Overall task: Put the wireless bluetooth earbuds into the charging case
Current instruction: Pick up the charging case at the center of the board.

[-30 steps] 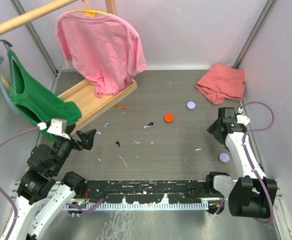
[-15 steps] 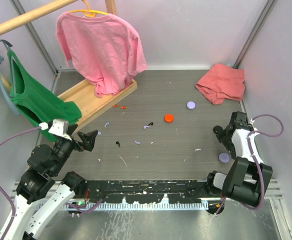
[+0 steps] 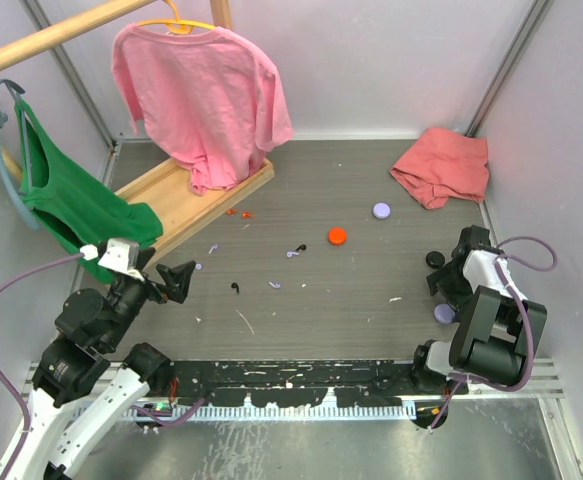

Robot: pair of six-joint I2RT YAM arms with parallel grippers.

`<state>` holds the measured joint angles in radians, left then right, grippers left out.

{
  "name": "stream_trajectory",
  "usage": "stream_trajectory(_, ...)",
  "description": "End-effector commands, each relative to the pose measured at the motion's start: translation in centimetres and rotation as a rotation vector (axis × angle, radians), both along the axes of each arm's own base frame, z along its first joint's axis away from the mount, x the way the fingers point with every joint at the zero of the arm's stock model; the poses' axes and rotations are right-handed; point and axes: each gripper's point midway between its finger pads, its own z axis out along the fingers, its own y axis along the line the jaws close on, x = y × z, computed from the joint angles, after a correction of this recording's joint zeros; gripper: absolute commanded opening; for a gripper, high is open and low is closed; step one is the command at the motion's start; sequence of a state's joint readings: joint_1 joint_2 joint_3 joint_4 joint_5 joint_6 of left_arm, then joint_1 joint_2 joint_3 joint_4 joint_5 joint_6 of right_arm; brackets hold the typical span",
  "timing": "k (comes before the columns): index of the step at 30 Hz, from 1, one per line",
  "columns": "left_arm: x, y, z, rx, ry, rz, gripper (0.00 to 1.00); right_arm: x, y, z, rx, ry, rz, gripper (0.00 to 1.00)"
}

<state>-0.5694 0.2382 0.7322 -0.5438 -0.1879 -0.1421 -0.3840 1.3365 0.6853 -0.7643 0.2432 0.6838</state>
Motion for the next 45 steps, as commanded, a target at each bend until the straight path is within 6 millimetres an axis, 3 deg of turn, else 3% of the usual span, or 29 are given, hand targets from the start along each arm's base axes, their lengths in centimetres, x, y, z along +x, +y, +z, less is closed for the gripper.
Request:
stream_trajectory(1, 0.4, -0.1, 0.7, -0.003, -0.021, 0.005, 0.98, 0.7, 0.7, 0.4, 0.042, -0.047, 0.015, 0.88)
stream_trajectory(9, 0.4, -0.1, 0.6, -0.001, -0.019, 0.006, 0.98, 2.0, 2.7, 1.0, 0.145, -0.124, 0.053, 0.76)
stream_trajectory(21, 0.5, -0.1, 0.6, 0.001, -0.015, 0.009, 0.98, 2.5, 3.6, 1.2, 0.122, -0.122, 0.114, 0.64)
stream_trajectory(31, 0.6, -0.1, 0.4, 0.008, -0.005, 0.011, 0.98, 2.8, 4.3, 0.5, 0.092, -0.088, 0.184, 0.6)
stream_trajectory(37, 0.7, -0.3, 0.1, 0.015, 0.013, 0.007, 0.98, 2.5, 4.7, -0.2, 0.071, -0.047, 0.238, 0.68)
stream_trajectory(45, 0.9, -0.2, -0.2, 0.02, 0.029, 0.013, 0.98, 2.4, 4.0, -0.4, 0.032, -0.038, 0.244, 0.69)
